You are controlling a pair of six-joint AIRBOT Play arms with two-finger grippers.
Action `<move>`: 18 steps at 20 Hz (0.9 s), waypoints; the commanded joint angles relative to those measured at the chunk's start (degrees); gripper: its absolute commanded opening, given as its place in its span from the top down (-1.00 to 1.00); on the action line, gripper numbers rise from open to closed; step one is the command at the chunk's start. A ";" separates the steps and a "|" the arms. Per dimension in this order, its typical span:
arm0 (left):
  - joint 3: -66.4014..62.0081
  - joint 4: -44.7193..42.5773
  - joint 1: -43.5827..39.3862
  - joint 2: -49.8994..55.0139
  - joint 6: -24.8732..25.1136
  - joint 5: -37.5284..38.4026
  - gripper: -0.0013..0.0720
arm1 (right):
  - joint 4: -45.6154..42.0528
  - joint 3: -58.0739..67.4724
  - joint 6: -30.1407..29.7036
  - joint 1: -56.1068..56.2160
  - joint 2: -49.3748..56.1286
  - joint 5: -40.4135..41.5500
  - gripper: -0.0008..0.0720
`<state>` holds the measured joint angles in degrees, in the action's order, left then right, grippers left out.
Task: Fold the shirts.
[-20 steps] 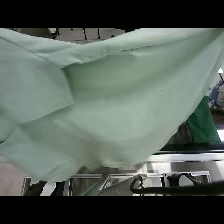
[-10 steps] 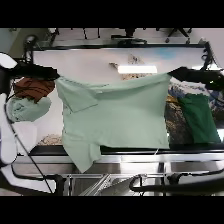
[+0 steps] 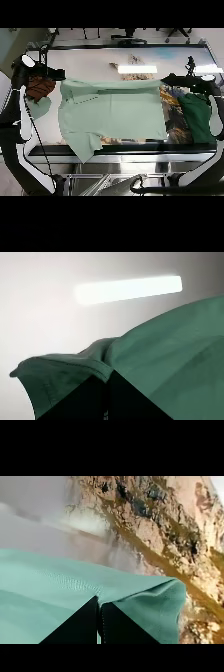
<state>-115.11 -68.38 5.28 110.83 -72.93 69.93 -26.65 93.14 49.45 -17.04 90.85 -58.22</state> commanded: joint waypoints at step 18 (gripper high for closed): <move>2.45 -3.85 2.16 3.23 -10.36 18.84 -0.77 | -15.26 0.70 6.03 0.15 -1.79 -9.99 0.00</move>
<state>-107.46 -72.29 6.28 113.82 -79.29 79.37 -39.99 93.78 54.68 -15.20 92.77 -66.04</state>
